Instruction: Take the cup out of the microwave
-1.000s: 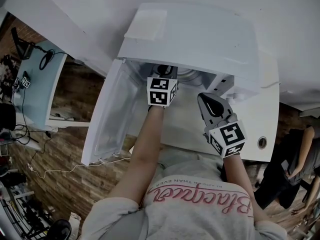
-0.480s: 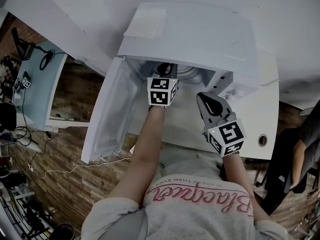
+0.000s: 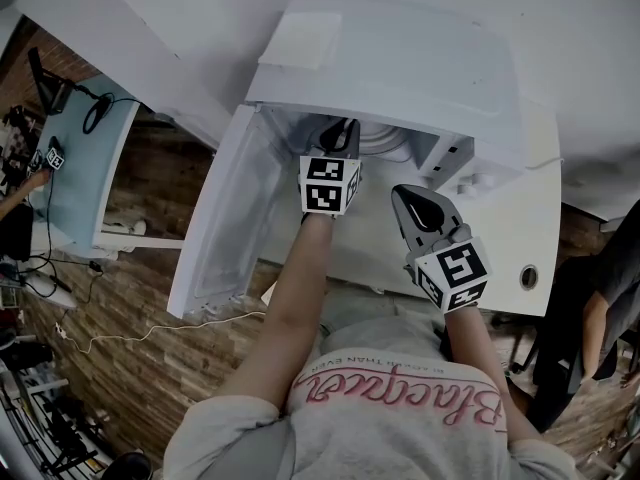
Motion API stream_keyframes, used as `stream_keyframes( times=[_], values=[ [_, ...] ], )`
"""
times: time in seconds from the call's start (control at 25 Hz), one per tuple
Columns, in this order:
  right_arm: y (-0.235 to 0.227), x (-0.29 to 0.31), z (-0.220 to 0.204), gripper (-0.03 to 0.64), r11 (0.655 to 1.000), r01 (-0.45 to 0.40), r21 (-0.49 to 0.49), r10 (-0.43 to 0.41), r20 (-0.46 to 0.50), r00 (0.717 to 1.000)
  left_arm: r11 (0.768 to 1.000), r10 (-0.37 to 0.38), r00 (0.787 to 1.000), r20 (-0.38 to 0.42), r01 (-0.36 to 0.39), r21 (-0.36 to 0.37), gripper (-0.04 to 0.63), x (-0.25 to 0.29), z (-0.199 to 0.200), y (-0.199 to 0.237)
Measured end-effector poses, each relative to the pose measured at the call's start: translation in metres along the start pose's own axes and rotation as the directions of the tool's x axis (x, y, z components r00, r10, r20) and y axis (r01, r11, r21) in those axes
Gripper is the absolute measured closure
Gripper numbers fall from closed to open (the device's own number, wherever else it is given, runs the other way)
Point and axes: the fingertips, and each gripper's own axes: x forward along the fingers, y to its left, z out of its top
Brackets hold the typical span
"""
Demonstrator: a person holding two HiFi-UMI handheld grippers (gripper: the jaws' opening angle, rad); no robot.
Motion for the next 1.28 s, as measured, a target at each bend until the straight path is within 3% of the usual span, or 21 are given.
stream_keyframes(
  times=[1.28],
  values=[
    [0.054, -0.032, -0.004, 0.606, 0.998, -0.053, -0.034, 0.054, 0.006, 0.999, 1.0, 0.01, 0.997, 0.07, -0.01, -0.002, 0.545, -0.083, -0.006, -0.022]
  ],
)
